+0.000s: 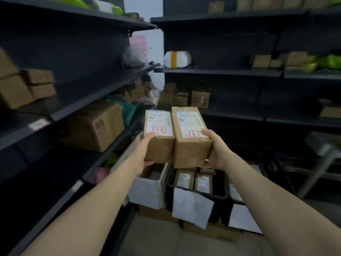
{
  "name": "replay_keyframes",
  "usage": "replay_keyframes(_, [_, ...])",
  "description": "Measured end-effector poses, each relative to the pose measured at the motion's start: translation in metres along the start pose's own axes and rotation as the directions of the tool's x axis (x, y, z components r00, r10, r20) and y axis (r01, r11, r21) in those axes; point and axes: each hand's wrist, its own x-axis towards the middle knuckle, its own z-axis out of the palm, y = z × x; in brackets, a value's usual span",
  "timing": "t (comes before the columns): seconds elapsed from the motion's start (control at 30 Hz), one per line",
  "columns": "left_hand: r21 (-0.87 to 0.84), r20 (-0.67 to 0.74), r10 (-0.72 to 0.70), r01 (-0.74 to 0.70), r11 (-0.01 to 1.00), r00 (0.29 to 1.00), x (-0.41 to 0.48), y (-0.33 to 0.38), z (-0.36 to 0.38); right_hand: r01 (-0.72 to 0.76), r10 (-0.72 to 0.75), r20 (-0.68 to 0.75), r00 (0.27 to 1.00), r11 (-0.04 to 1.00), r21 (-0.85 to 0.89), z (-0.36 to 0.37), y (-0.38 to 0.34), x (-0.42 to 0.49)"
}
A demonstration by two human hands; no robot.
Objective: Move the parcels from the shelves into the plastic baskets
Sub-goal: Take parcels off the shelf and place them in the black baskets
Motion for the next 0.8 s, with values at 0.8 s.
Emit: replay_keyframes(0.8, [0.234, 0.049, -0.317, 0.298, 0.925, 0.947, 0.299, -0.099, 0.174, -0.336, 0.300, -0.401, 0.865, 0.942, -0.019, -0.143, -0.007, 0.263])
